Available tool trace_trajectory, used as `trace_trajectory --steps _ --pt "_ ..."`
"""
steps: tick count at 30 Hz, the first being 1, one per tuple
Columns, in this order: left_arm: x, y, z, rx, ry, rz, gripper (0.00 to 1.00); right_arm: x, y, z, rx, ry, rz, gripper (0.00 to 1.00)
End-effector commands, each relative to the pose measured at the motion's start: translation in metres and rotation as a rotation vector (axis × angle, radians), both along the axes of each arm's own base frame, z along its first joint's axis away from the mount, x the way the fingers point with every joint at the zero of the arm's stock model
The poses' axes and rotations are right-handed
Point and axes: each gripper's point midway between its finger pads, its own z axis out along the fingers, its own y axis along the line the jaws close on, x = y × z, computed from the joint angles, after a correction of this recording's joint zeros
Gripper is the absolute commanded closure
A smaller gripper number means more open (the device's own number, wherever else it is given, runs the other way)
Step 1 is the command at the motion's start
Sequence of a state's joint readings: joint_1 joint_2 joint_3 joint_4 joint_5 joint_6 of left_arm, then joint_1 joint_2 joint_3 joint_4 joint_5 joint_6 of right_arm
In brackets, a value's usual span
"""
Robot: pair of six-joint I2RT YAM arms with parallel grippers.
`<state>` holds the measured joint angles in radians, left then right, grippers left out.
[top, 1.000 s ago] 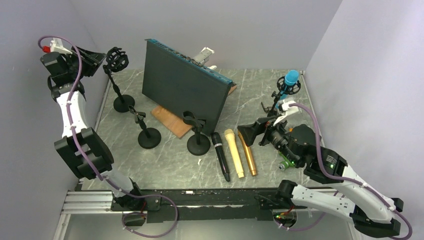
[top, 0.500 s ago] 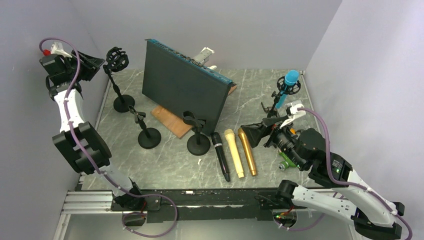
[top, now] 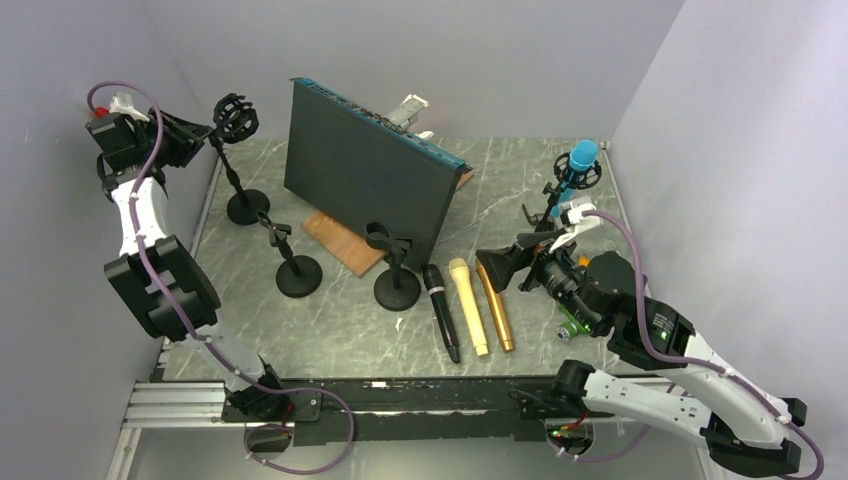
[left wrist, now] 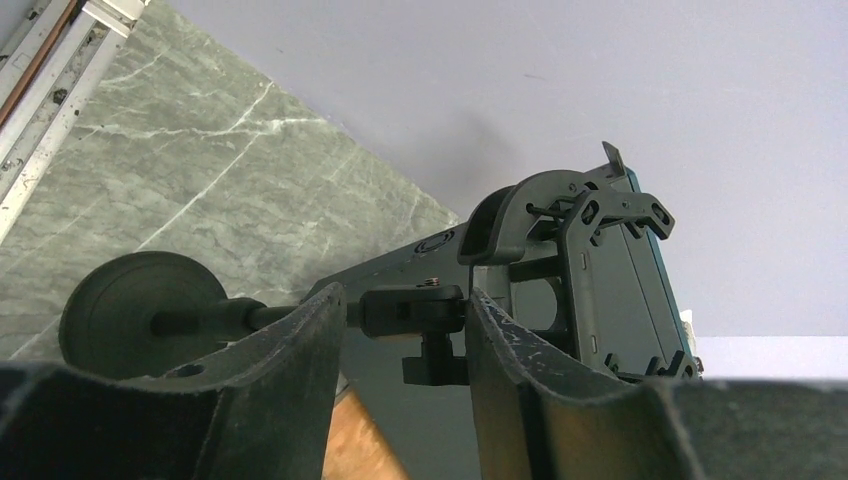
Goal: Remove the microphone from the stand
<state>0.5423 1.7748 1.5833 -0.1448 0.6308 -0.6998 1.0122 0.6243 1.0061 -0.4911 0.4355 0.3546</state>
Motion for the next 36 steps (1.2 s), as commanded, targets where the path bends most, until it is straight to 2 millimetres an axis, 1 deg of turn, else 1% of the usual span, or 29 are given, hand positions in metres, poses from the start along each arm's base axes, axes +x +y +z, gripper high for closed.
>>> trace_trajectory --steps 1,5,10,16,18,19,22,25,28,31,36 --pt "0.002 0.006 -0.007 0.022 -0.004 0.005 0.51 0.001 0.006 0.015 0.046 -0.031 0.014 0.0" --pt "-0.004 0.011 -0.032 0.052 0.049 0.038 0.54 0.004 0.01 0.015 0.033 -0.029 0.017 0.0" --pt "-0.014 0.013 -0.077 0.07 0.143 0.049 0.56 0.005 0.014 0.014 0.024 -0.03 0.022 0.0" --pt "-0.029 0.017 -0.124 0.09 0.24 0.085 0.54 0.008 0.015 0.007 0.009 -0.023 0.012 0.0" --pt "-0.031 0.016 -0.135 0.079 0.252 0.088 0.54 0.009 0.017 0.006 0.006 -0.022 0.014 0.0" --pt "-0.031 0.015 -0.14 0.072 0.259 0.085 0.54 0.009 0.019 0.005 0.002 -0.02 0.017 0.0" --pt "-0.03 0.012 -0.146 0.05 0.261 0.07 0.54 0.011 0.022 0.002 -0.013 -0.009 0.019 0.0" --pt "-0.028 0.012 -0.141 0.064 0.253 0.065 0.53 0.012 0.024 -0.002 -0.027 0.0 0.018 0.0" --pt "-0.028 0.013 -0.143 0.081 0.269 0.069 0.53 0.013 0.024 -0.001 -0.027 0.003 0.014 0.0" --pt "-0.03 0.009 -0.158 0.064 0.29 0.067 0.53 0.013 0.025 0.002 -0.015 0.0 0.019 0.0" --pt "-0.035 0.005 -0.188 0.049 0.342 0.064 0.54 0.013 0.026 -0.002 -0.02 0.012 0.015 0.0"
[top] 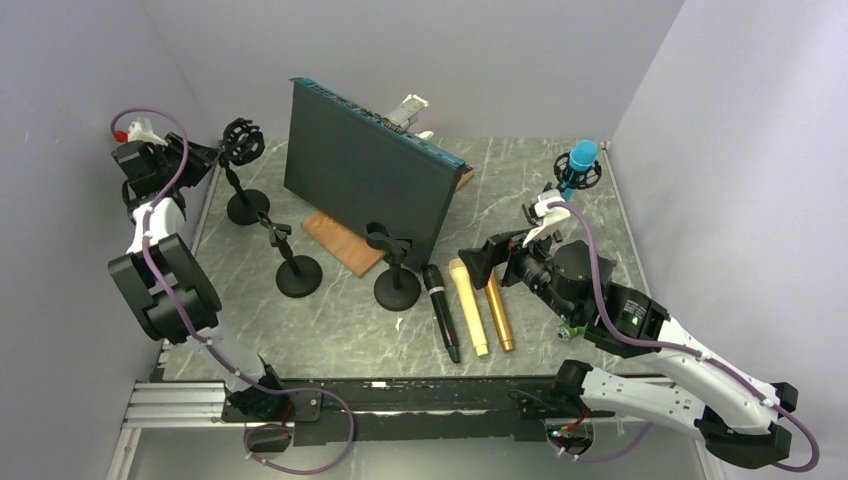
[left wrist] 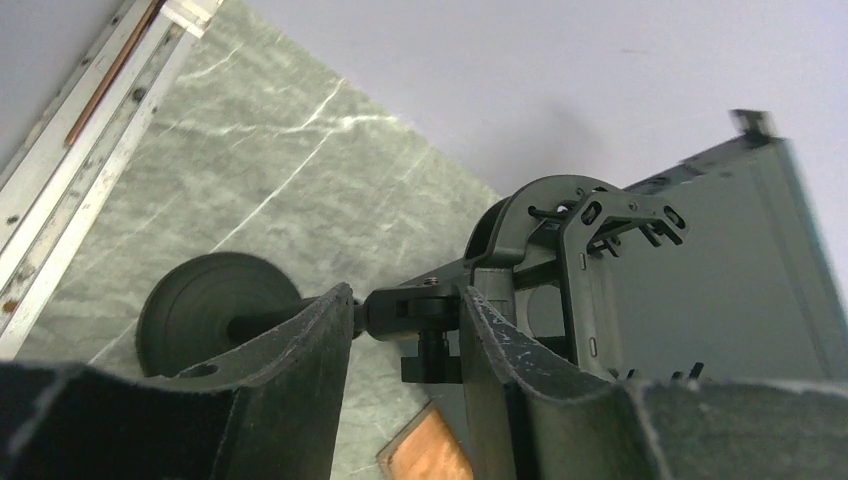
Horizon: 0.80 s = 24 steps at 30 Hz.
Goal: Remove the microphone from the stand
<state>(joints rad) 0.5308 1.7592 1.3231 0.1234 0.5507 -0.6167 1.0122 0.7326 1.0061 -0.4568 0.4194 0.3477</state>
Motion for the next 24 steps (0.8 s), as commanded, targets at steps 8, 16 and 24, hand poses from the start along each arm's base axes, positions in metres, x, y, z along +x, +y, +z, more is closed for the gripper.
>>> trace_trajectory --steps 8,16,24 --pt "-0.034 -0.002 -0.135 -0.039 0.389 0.038 0.53 0.001 0.003 0.014 0.048 -0.011 -0.002 0.0" --pt "-0.033 -0.017 -0.044 0.007 0.211 0.041 0.46 0.007 0.01 0.013 0.016 -0.004 -0.004 0.0" --pt "-0.049 -0.076 0.074 0.122 -0.04 -0.06 0.44 0.02 0.017 0.008 -0.069 0.019 -0.041 0.0"
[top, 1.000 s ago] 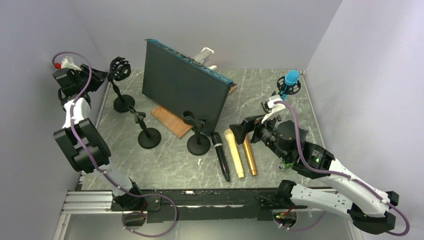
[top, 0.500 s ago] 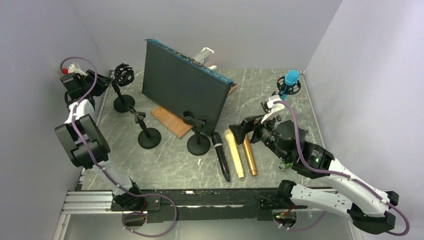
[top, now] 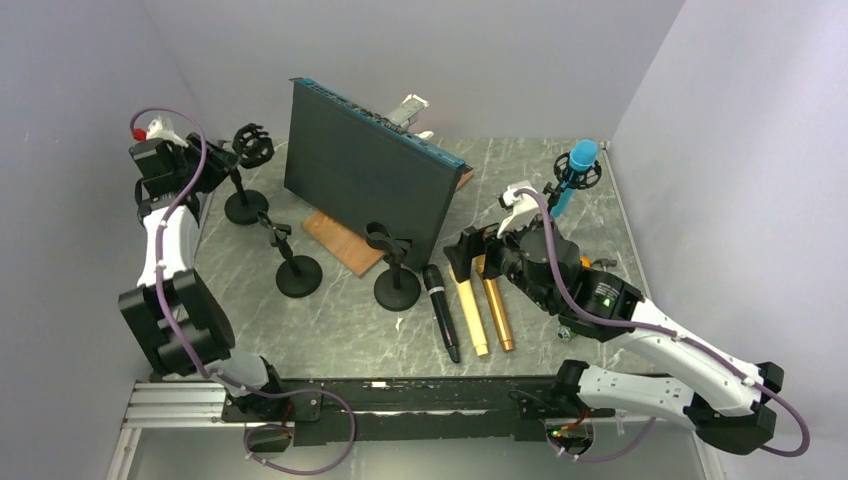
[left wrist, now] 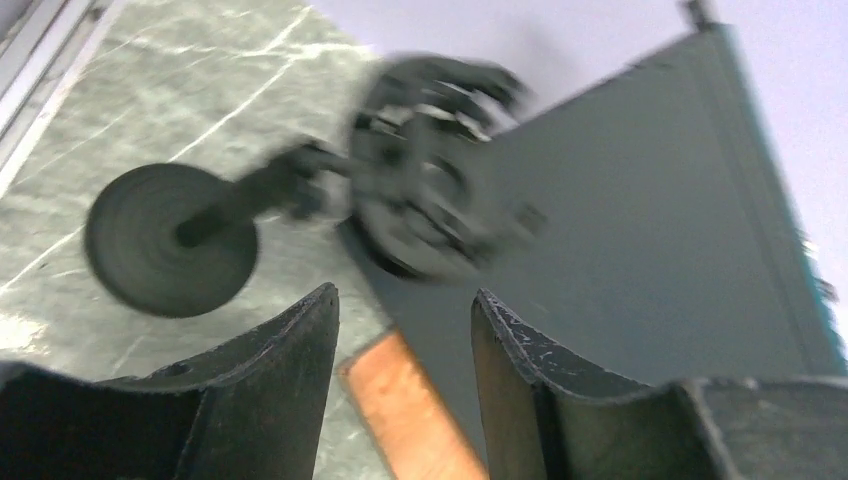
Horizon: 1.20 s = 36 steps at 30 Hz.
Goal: Remove the microphone from the stand
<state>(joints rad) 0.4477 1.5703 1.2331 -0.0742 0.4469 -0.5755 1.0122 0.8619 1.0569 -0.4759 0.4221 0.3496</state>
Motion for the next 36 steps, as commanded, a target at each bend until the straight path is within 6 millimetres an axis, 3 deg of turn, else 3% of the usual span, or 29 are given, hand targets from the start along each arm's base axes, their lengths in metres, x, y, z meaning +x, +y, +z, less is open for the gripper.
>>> trace_trajectory --steps 1,5,9,14,20,24,27,32,36 --pt "-0.014 -0.033 0.076 0.099 -0.156 -0.077 0.44 0.009 -0.003 0.025 0.006 -0.036 -0.043 0.0" --pt "-0.027 -0.044 0.102 0.09 -0.203 -0.107 0.44 0.014 0.002 0.031 0.004 -0.041 -0.052 0.0" --pt "-0.041 -0.074 0.129 0.137 -0.259 -0.186 0.43 0.022 0.008 0.033 -0.001 -0.052 -0.069 0.0" --pt "-0.058 -0.144 0.157 0.224 -0.331 -0.346 0.43 0.036 0.015 0.037 -0.059 -0.062 -0.102 0.0" --pt "-0.089 -0.222 0.173 0.395 -0.41 -0.496 0.4 0.053 0.021 0.049 -0.047 -0.1 -0.141 0.0" --pt "-0.112 -0.258 0.189 0.373 -0.51 -0.611 0.4 0.068 0.021 0.049 -0.041 -0.111 -0.188 0.0" --pt "-0.128 -0.282 0.197 0.324 -0.574 -0.698 0.38 0.082 0.011 0.043 -0.084 -0.094 -0.262 0.0" --pt "-0.144 -0.297 0.212 0.241 -0.624 -0.765 0.36 0.096 -0.009 0.036 -0.153 -0.067 -0.342 0.0" --pt "-0.151 -0.277 0.225 0.321 -0.65 -0.665 0.36 0.098 -0.029 0.04 -0.164 -0.056 -0.382 0.0"
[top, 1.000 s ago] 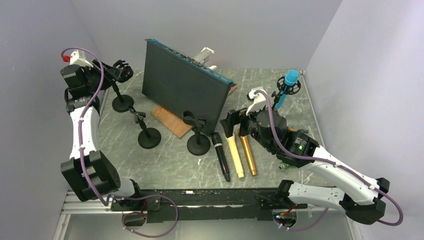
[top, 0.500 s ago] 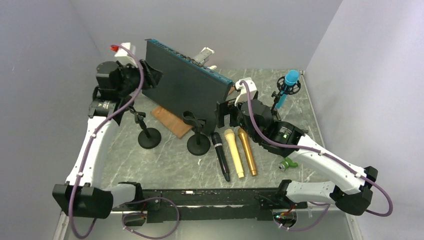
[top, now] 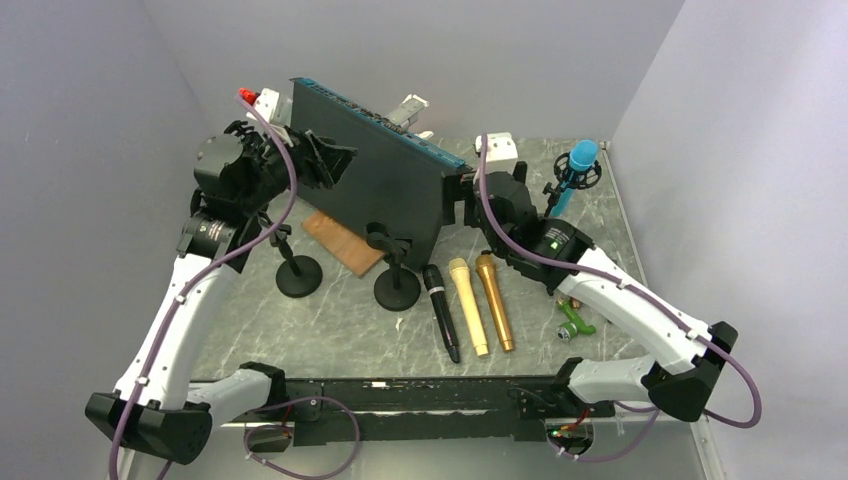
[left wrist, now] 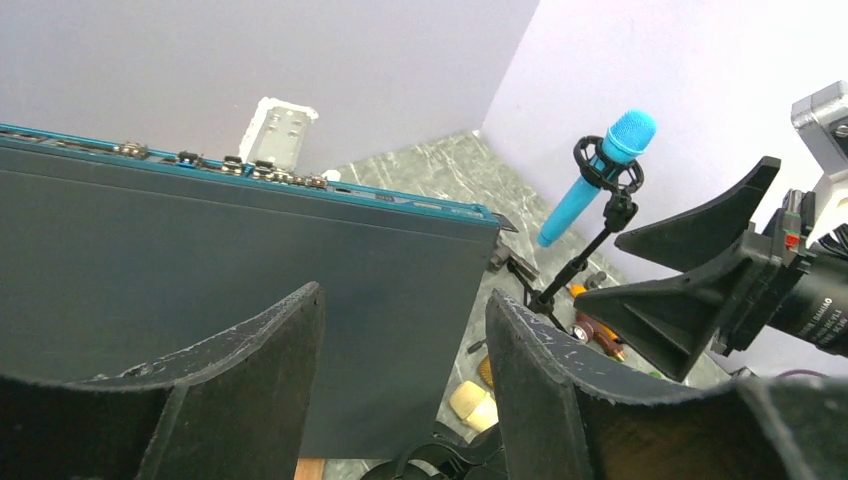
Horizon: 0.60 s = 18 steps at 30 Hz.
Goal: Remove the microphone from the stand
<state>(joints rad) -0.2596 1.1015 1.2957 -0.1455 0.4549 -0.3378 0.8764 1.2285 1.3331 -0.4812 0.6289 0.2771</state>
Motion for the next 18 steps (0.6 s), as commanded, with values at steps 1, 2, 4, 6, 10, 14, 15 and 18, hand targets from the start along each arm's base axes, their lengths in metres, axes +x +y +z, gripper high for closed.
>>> trace_trajectory --steps 1,2,4,6,10,14,15,18 --pt "-0.017 0.021 0.031 0.012 -0.126 0.097 0.36 0.002 -0.032 0.029 0.013 -0.035 -0.081 0.0" --pt "-0.017 0.028 0.032 0.035 -0.136 0.136 0.35 0.001 -0.037 0.029 0.009 -0.027 -0.095 0.0" --pt "-0.016 0.034 0.031 0.075 -0.143 0.181 0.35 -0.003 -0.048 0.029 0.013 -0.015 -0.126 0.0" --pt "-0.016 0.029 0.03 0.058 -0.139 0.157 0.35 -0.01 -0.062 0.029 0.009 -0.008 -0.163 0.0" --pt "-0.029 0.004 0.032 0.091 -0.155 0.05 0.39 -0.026 -0.099 0.038 -0.001 -0.003 -0.231 0.0" --pt "-0.034 -0.002 0.026 0.168 -0.189 0.093 0.36 -0.034 -0.13 0.043 0.009 0.022 -0.281 0.0" --pt "-0.038 -0.004 0.028 0.167 -0.2 0.086 0.35 -0.034 -0.138 0.039 0.003 0.037 -0.305 0.0" --pt "-0.046 -0.008 0.029 0.165 -0.232 0.073 0.33 -0.026 -0.163 0.029 -0.011 0.091 -0.403 0.0"
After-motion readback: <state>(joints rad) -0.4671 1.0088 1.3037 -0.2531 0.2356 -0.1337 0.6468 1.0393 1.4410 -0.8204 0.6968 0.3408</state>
